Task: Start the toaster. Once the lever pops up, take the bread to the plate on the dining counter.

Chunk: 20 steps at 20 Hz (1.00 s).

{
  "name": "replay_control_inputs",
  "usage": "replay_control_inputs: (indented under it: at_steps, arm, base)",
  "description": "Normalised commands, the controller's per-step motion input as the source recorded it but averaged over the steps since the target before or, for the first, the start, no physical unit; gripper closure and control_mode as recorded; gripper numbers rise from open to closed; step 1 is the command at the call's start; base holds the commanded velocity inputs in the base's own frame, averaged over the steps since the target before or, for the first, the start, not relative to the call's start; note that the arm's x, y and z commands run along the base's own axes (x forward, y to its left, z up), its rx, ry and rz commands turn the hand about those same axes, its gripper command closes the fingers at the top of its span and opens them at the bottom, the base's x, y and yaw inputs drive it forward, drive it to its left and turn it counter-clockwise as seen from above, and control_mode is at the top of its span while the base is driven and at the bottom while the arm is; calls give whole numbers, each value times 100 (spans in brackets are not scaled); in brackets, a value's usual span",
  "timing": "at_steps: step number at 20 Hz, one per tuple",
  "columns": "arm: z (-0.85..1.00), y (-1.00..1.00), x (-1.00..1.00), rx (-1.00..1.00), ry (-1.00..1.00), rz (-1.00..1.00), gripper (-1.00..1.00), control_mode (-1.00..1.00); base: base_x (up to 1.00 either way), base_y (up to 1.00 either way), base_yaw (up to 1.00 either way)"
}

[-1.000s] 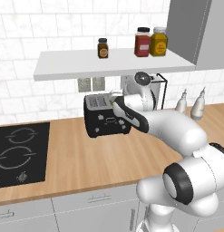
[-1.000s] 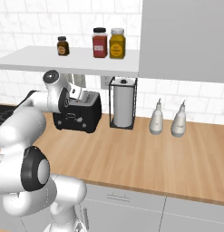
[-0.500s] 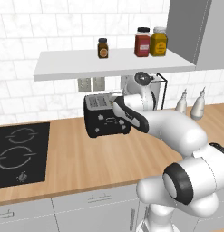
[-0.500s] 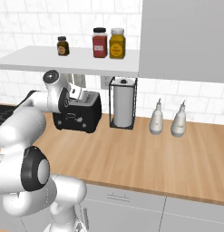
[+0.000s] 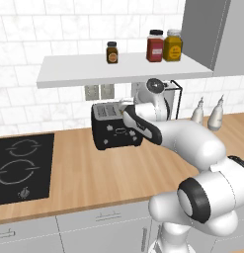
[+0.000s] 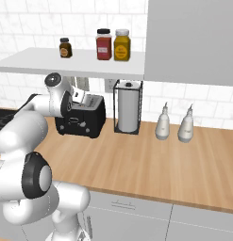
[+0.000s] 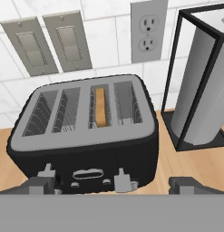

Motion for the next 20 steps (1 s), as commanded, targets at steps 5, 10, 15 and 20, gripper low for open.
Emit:
replay_control_inputs:
  at_steps: [5, 10, 15, 20]
  arm:
    - [0, 0, 0, 0, 0, 0, -100, -100]
    - [0, 0, 0, 0, 0, 0, -100, -100]
    - [0, 0, 0, 0, 0, 0, -100, -100]
    - [0, 0, 0, 0, 0, 0, -100, -100]
  base:
    - [0, 0, 0]
    - [0, 0, 0]
    - [0, 0, 0]
    - [0, 0, 0]
